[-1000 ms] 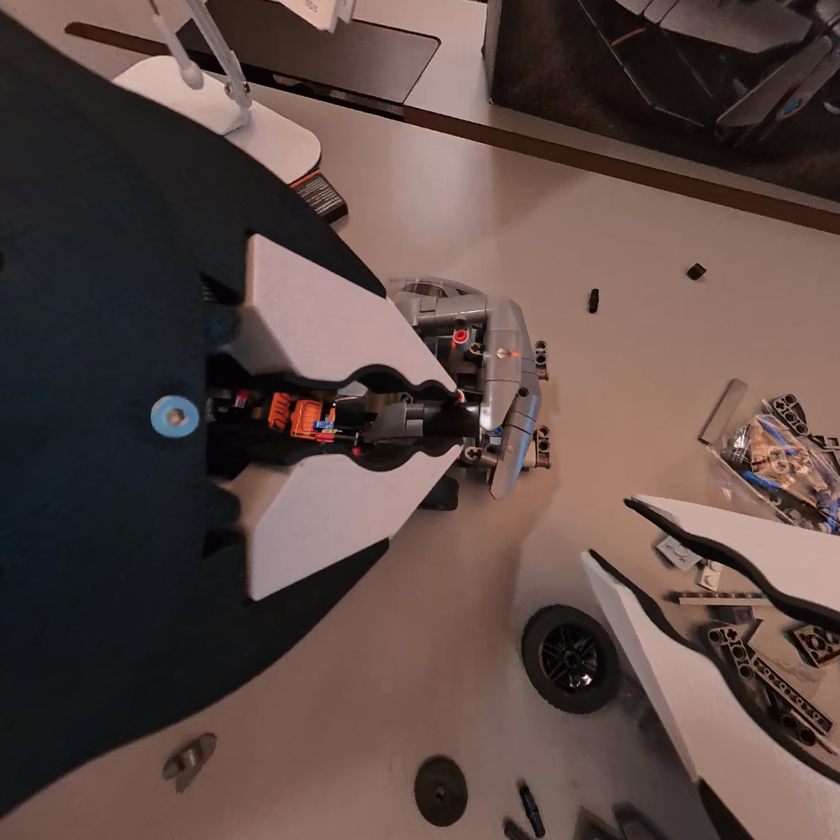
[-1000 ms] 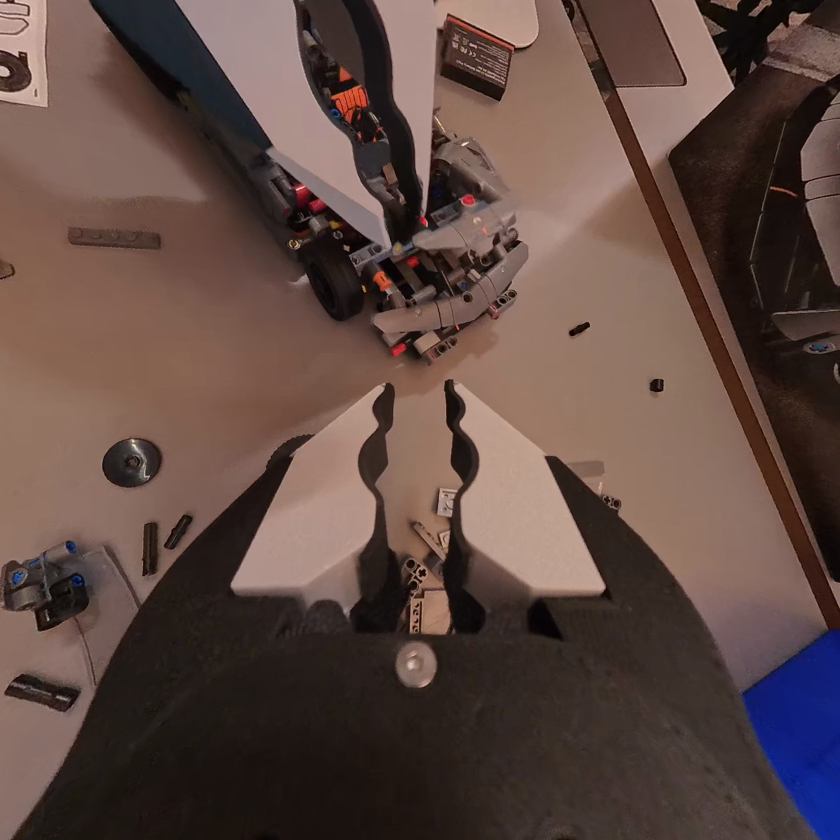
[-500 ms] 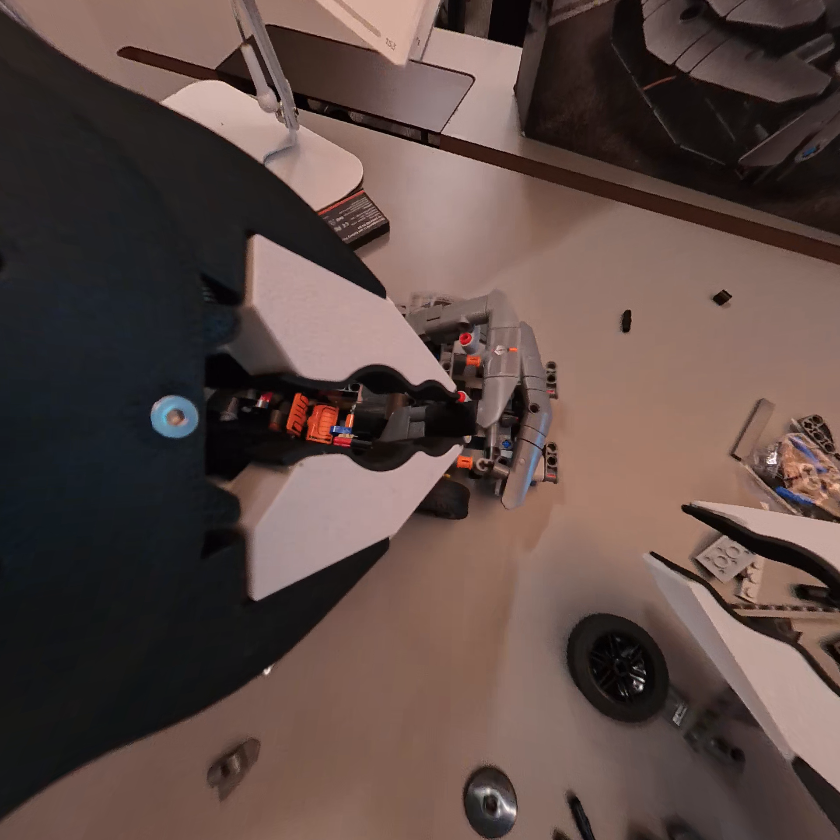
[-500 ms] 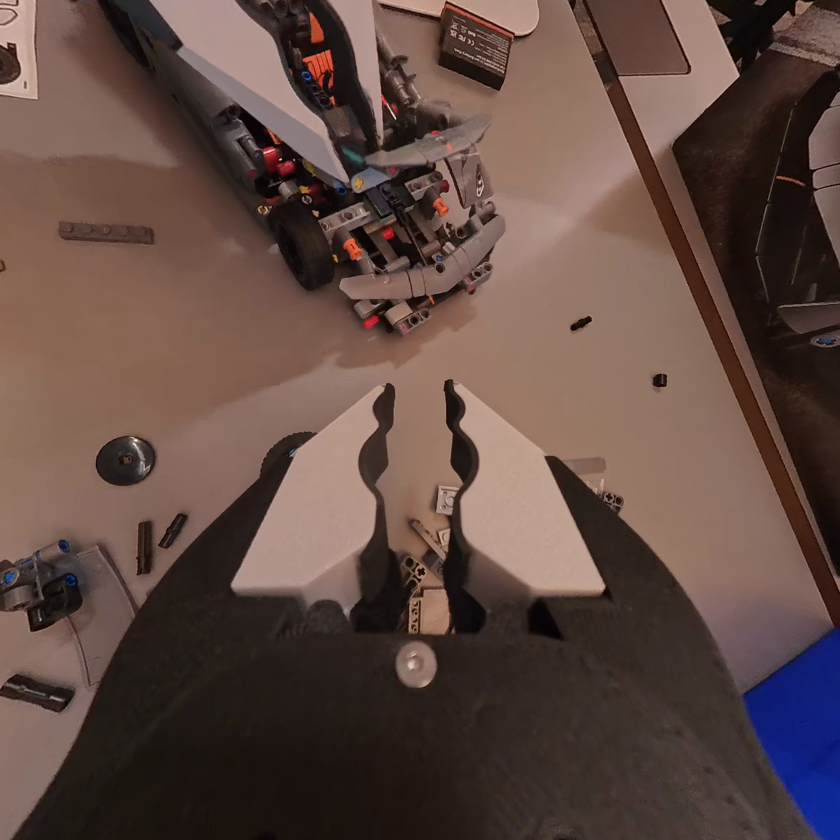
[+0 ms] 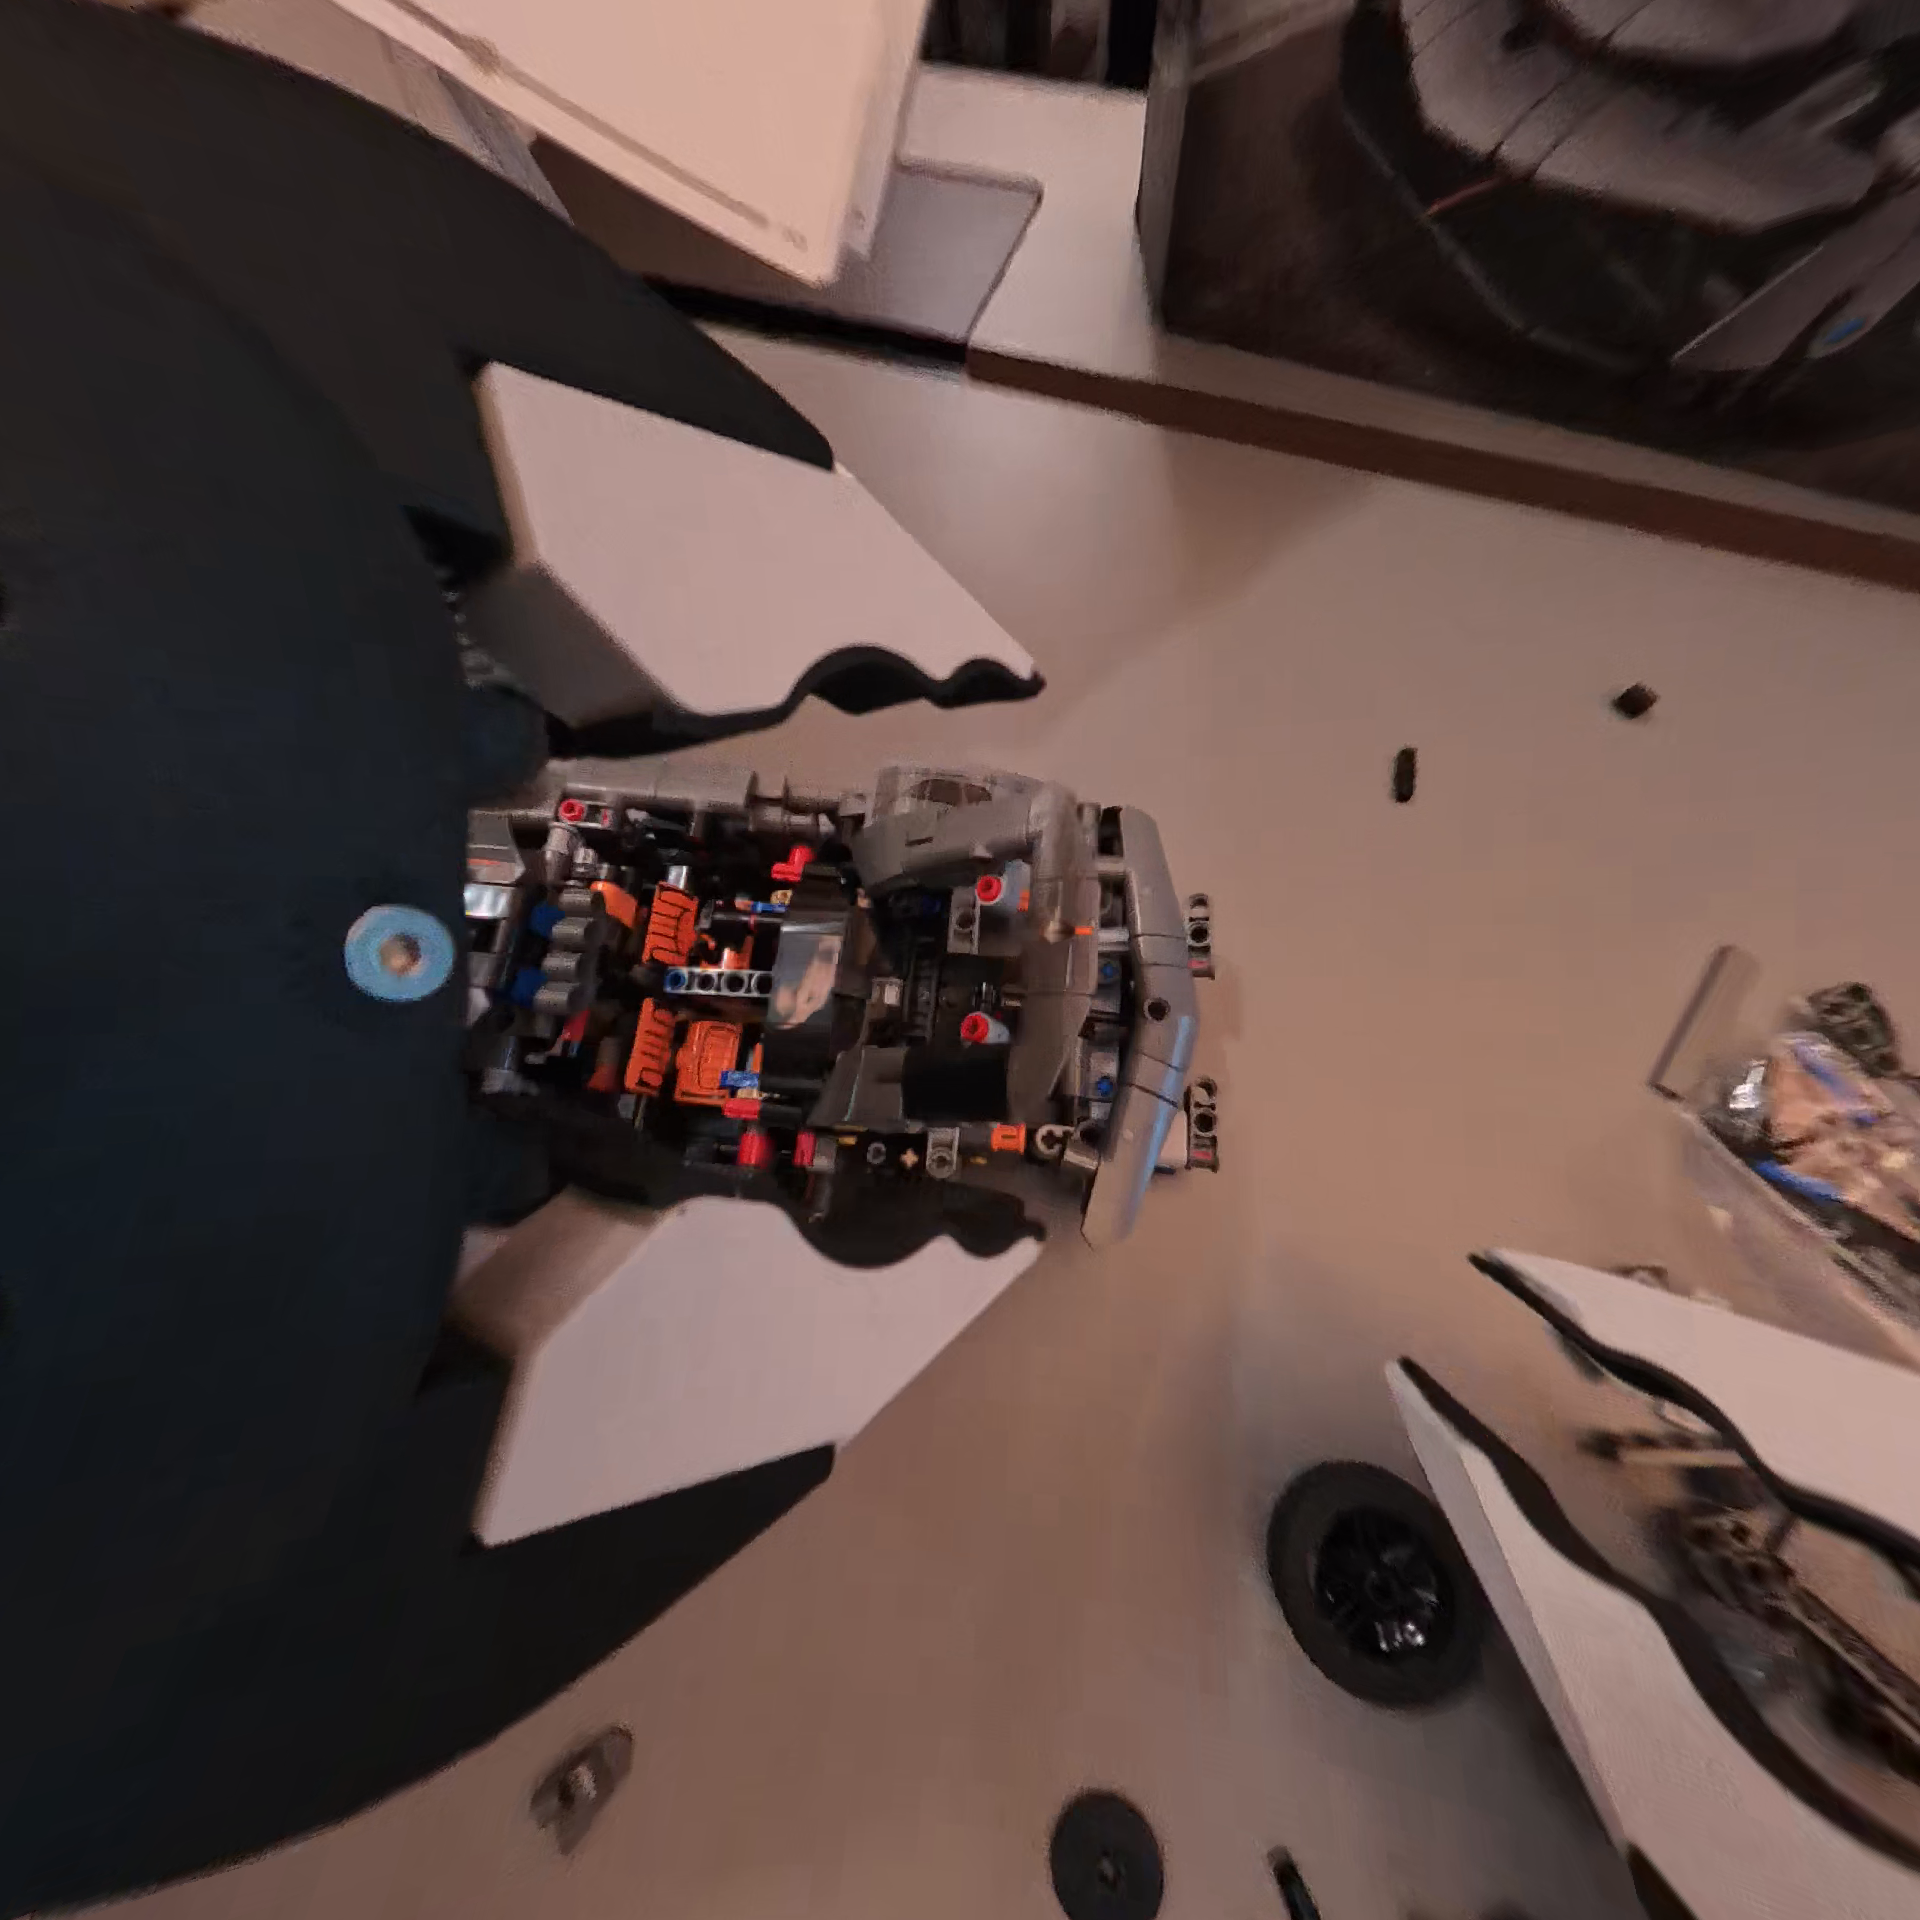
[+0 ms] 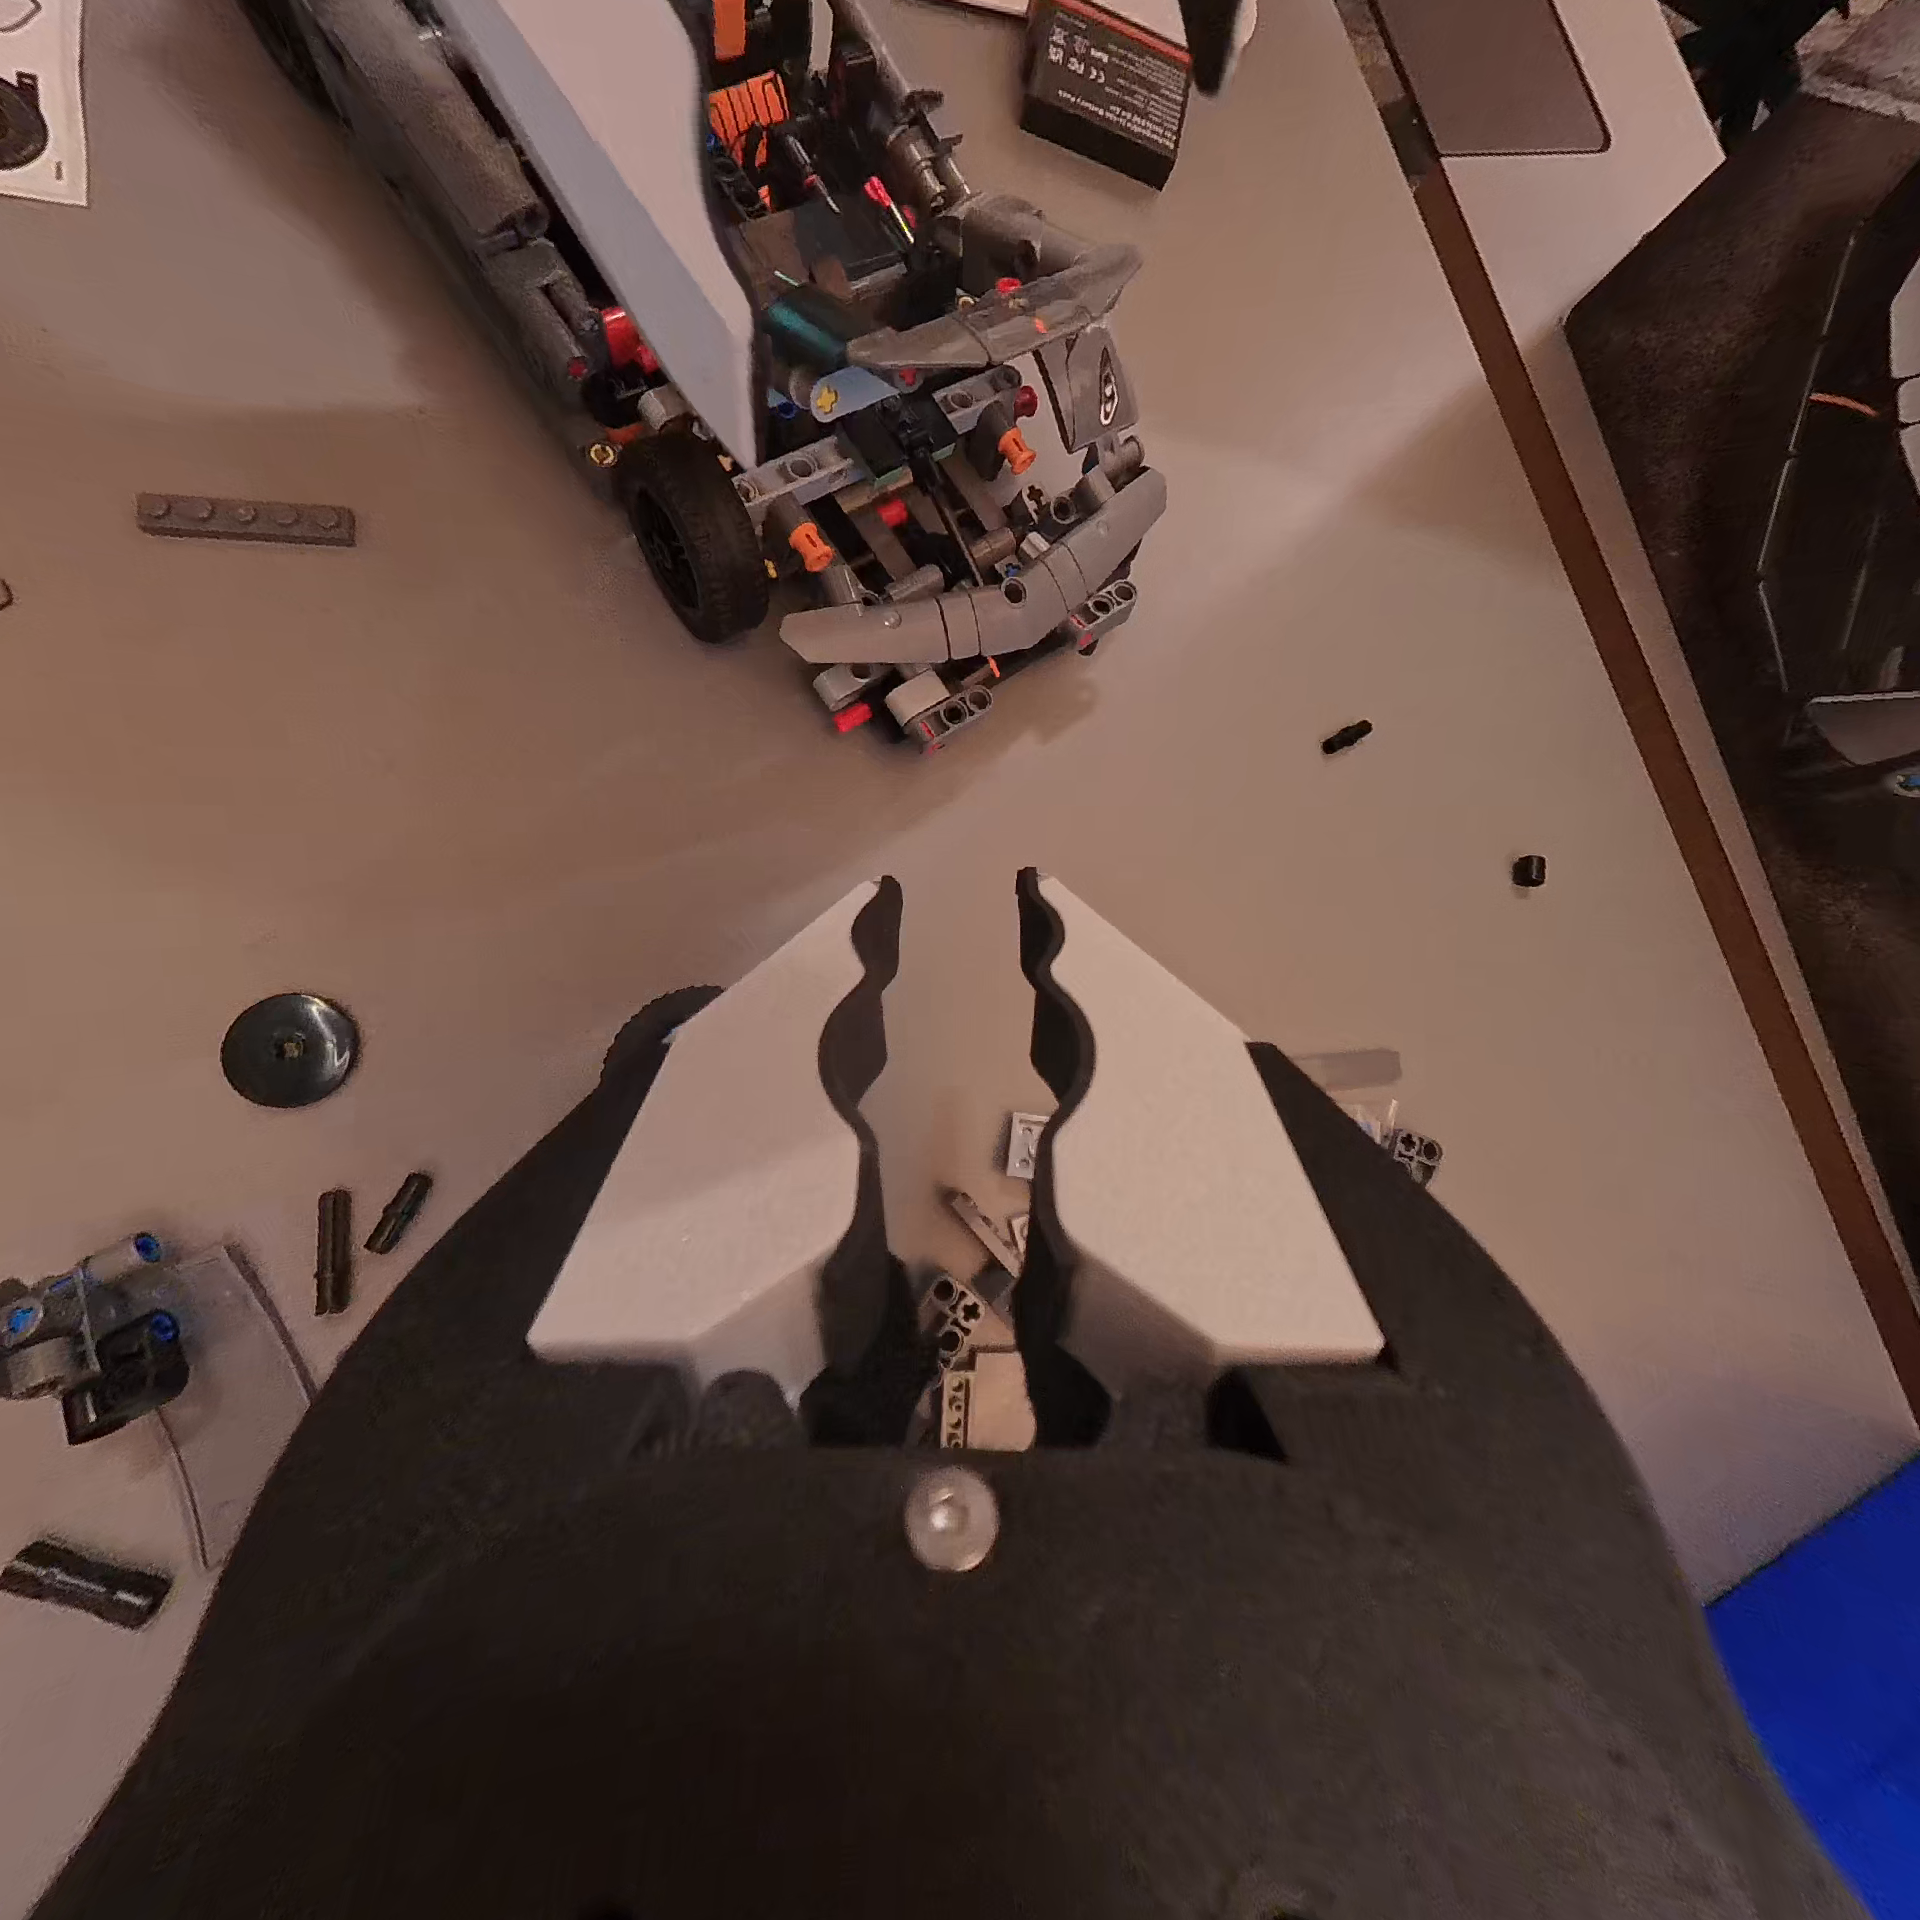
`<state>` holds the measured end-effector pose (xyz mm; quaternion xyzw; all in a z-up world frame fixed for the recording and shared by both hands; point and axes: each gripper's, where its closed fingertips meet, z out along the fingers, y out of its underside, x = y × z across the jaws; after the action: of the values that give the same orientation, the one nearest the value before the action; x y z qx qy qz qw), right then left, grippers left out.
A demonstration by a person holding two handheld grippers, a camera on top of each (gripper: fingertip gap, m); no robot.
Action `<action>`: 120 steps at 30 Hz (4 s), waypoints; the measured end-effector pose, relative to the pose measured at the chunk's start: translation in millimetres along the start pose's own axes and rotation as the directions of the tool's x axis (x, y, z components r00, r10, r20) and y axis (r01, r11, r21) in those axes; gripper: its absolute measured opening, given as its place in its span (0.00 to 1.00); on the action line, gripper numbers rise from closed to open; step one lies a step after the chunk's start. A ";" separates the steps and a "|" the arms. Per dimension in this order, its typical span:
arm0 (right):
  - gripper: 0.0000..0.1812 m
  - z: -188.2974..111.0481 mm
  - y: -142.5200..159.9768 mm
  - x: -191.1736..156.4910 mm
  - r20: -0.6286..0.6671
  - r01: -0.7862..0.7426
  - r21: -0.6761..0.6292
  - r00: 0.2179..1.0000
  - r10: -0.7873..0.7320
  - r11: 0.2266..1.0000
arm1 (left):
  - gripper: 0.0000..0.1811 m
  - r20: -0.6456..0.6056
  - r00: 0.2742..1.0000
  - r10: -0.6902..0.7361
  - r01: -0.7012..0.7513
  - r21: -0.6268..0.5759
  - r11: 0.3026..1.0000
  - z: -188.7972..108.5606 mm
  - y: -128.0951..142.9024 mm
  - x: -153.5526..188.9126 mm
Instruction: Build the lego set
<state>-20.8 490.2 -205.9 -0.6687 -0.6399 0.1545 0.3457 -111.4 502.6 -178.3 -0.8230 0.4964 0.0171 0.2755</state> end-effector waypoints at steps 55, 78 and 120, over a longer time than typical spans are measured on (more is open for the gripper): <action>0.18 45.9 -31.5 -28.7 0.082 -0.070 0.136 0.995 0.059 0.988 | 0.44 -0.243 0.970 0.031 -0.040 -0.034 0.999 16.0 12.0 22.7; 0.09 50.0 -20.6 -16.1 0.469 -0.710 0.020 0.628 0.621 0.704 | 0.44 -0.250 0.964 0.087 -0.086 0.015 0.996 11.1 10.6 38.6; 0.04 38.0 -20.1 -33.2 0.623 -0.809 -0.160 0.361 0.694 0.565 | 0.43 -0.250 0.964 0.089 -0.074 0.070 0.995 9.7 6.3 49.0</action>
<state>-64.9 467.1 -227.5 -0.7604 -0.3196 0.5623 0.0596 -89.4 465.4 -204.0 -0.7887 0.5612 -0.0917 0.2338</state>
